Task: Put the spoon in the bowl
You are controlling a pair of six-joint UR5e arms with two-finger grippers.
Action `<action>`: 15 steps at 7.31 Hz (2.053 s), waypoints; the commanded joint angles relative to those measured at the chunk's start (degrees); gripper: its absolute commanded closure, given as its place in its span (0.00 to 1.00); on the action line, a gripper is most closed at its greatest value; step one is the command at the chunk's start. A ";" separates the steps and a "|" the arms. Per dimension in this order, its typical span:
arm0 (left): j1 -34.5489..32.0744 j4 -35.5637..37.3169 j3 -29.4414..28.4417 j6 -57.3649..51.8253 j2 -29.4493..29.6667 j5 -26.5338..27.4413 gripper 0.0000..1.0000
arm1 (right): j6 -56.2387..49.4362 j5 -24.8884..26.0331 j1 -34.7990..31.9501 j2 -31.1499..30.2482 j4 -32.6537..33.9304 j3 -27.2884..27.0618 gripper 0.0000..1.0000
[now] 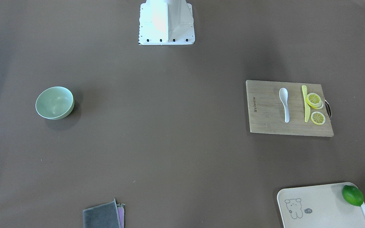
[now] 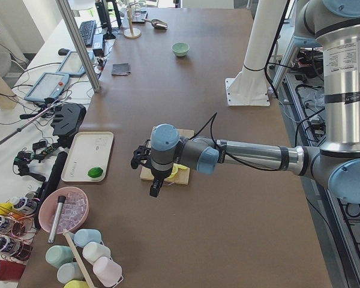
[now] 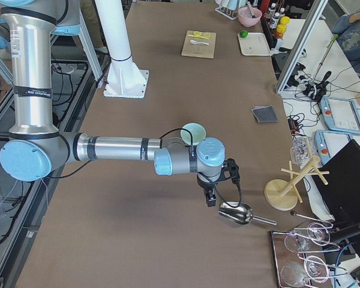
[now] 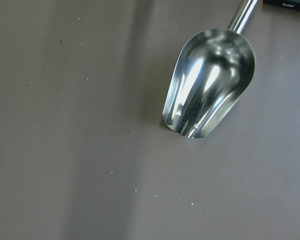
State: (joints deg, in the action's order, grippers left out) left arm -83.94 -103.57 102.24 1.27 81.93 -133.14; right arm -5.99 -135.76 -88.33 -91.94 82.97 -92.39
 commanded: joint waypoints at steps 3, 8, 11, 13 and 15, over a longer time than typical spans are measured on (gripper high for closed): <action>0.09 -2.51 -0.47 -0.13 0.08 -0.01 0.02 | -0.34 -0.72 0.26 0.19 0.09 -0.16 0.00; 0.09 -2.16 -2.31 0.05 0.34 0.07 0.02 | 0.02 -5.82 0.35 -0.08 0.09 0.37 0.00; 0.18 -2.51 -1.70 0.14 0.43 -0.19 0.02 | 0.63 -5.57 0.79 0.01 -0.09 0.37 0.00; 2.97 -4.69 -1.00 10.69 1.21 -2.55 0.02 | 8.32 -5.22 3.50 0.62 -0.18 -1.99 0.01; 12.26 -13.55 -0.91 30.01 2.87 -1.60 0.02 | 17.55 -4.51 8.67 0.89 -0.26 -6.55 0.02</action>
State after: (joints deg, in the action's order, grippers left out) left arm -77.11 -112.17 101.22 19.40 83.48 -134.96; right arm 5.82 -140.74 -82.84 -91.30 82.78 -96.17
